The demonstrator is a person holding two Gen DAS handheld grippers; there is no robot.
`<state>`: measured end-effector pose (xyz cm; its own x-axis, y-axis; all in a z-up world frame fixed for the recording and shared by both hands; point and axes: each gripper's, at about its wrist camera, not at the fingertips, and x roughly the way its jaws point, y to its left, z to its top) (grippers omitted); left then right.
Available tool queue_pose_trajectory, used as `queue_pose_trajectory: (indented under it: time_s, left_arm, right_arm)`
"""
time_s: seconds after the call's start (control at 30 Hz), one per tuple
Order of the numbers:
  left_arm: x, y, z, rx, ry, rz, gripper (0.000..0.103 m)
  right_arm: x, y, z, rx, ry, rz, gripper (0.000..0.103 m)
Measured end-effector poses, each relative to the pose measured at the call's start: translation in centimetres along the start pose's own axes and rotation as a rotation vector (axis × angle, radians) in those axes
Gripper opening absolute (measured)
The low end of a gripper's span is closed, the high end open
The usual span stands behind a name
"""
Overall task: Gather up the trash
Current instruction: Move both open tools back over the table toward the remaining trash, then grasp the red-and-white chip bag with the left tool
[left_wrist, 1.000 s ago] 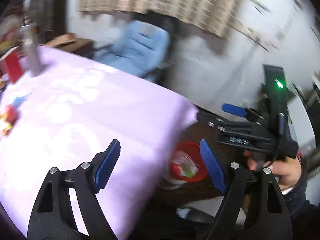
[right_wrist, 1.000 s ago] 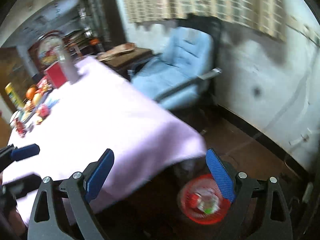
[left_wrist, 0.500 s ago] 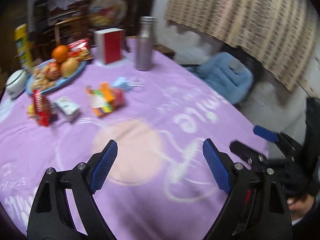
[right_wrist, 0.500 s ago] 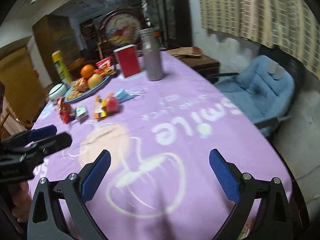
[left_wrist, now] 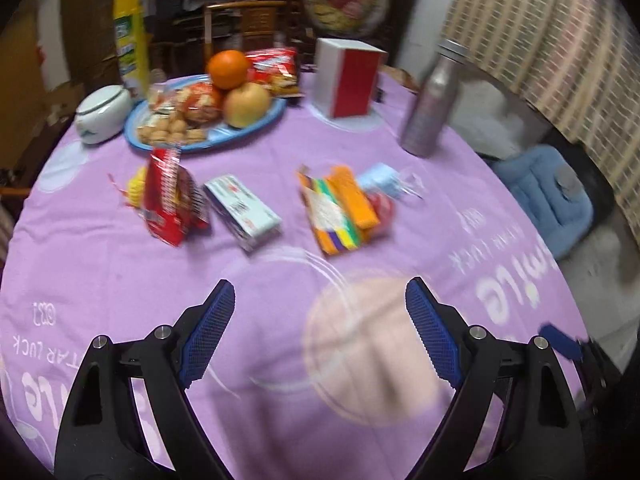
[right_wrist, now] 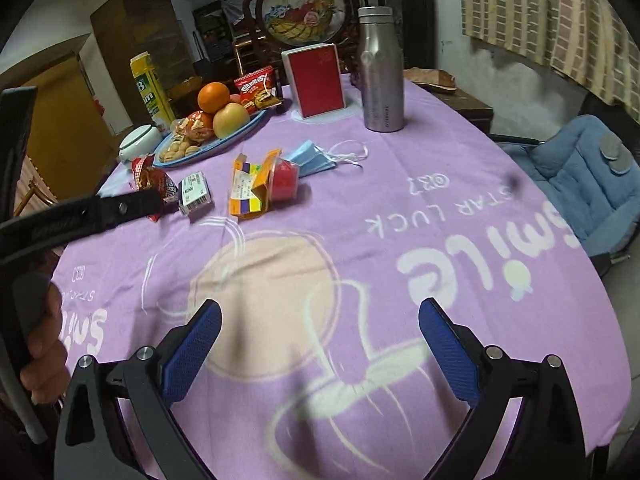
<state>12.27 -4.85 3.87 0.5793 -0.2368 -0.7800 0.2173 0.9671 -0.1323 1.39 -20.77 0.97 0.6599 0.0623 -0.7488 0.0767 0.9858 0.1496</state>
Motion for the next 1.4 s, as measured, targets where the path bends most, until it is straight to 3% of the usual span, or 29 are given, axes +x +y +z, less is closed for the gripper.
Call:
queue_pose_trajectory:
  time_s: [0.37, 0.63, 0.73, 0.83, 0.87, 0.9, 0.93, 1.0, 1.2, 1.4]
  left_arm:
    - [4.6, 5.8, 4.8, -0.176, -0.005, 0.276, 0.083]
    - [8.8, 8.0, 8.1, -0.233, 0.028, 0.336, 0.083]
    - [10.7, 8.9, 8.4, -0.277, 0.088, 0.337, 0.081]
    - [11.2, 9.5, 8.3, -0.292, 0.093, 0.36, 0.077]
    - [11.3, 9.7, 8.2, -0.297, 0.089, 0.363, 0.075]
    - [11.3, 9.9, 8.2, -0.3, 0.088, 0.367, 0.064]
    - [11.4, 10.0, 8.2, -0.301, 0.089, 0.371, 0.044]
    - [11.6, 10.4, 8.1, -0.297, 0.101, 0.386, 0.019]
    - [8.5, 9.5, 7.4, -0.253, 0.015, 0.459, 0.014]
    - [2.2, 6.3, 4.7, -0.242, -0.083, 0.294, 0.014]
  right_arm:
    - [2.7, -1.3, 2.3, 0.012, 0.016, 0.027, 0.097]
    - [3.1, -3.3, 2.1, 0.056, 0.029, 0.034, 0.097]
    - [2.9, -3.9, 2.2, 0.065, 0.022, 0.03, 0.097]
    - [2.8, -4.2, 2.2, 0.07, 0.016, 0.025, 0.097]
    - [2.8, -4.3, 2.2, 0.071, 0.017, 0.024, 0.097]
    - [2.9, -4.3, 2.2, 0.072, 0.019, 0.025, 0.097]
    - [3.0, -4.3, 2.2, 0.073, 0.021, 0.027, 0.097]
    - [3.1, -4.0, 2.2, 0.067, 0.024, 0.032, 0.097]
    - [3.0, -2.7, 2.2, 0.03, 0.019, 0.051, 0.097]
    - [4.3, -1.1, 3.5, -0.02, 0.027, 0.046, 0.097]
